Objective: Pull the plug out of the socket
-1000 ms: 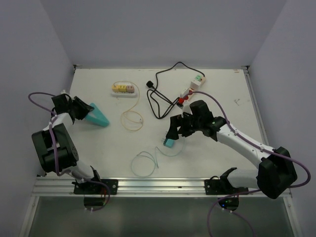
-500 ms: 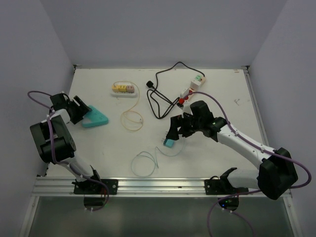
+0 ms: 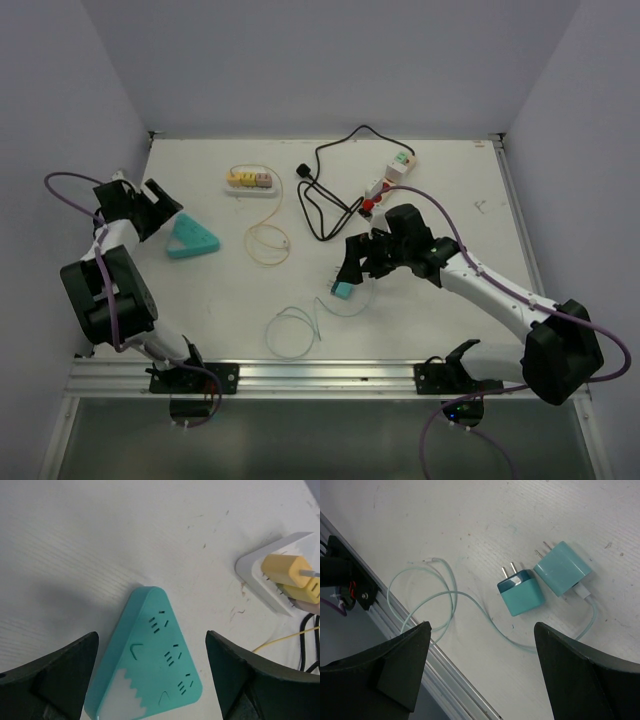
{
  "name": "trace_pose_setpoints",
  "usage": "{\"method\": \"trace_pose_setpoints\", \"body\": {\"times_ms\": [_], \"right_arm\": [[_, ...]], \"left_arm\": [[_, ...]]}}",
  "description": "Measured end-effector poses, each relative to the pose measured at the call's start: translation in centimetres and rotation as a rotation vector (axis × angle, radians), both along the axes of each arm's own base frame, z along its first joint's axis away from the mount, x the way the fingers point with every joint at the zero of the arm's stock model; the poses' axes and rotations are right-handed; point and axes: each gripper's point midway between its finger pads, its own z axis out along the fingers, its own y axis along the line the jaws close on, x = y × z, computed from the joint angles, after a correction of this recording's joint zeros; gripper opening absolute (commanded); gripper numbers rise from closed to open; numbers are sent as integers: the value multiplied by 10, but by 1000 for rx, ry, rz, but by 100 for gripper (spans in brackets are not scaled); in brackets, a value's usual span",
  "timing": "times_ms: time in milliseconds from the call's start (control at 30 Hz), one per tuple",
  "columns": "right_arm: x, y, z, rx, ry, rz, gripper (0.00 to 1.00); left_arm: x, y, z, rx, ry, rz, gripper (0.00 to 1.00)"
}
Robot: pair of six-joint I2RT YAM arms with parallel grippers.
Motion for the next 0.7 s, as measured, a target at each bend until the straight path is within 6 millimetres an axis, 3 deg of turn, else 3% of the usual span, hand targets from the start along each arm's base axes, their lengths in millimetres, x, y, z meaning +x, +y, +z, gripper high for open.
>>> {"method": "trace_pose_setpoints", "body": {"times_ms": [100, 233, 400, 533, 700], "right_arm": [[0, -1, 0, -1, -3, -3, 88], [1, -1, 3, 0, -10, -5, 88], [2, -3, 2, -11, -14, -16, 88], [3, -4, 2, -19, -19, -16, 88], [6, -3, 8, -18, -44, -9, 88]], "left_arm": [[10, -7, 26, 32, -72, -20, 89], [39, -37, 64, 82, -188, -99, 86], [73, -70, 96, 81, -311, -146, 68], [98, -71, 87, 95, -315, -120, 62], [127, -77, 52, 105, -256, -109, 57]]}}
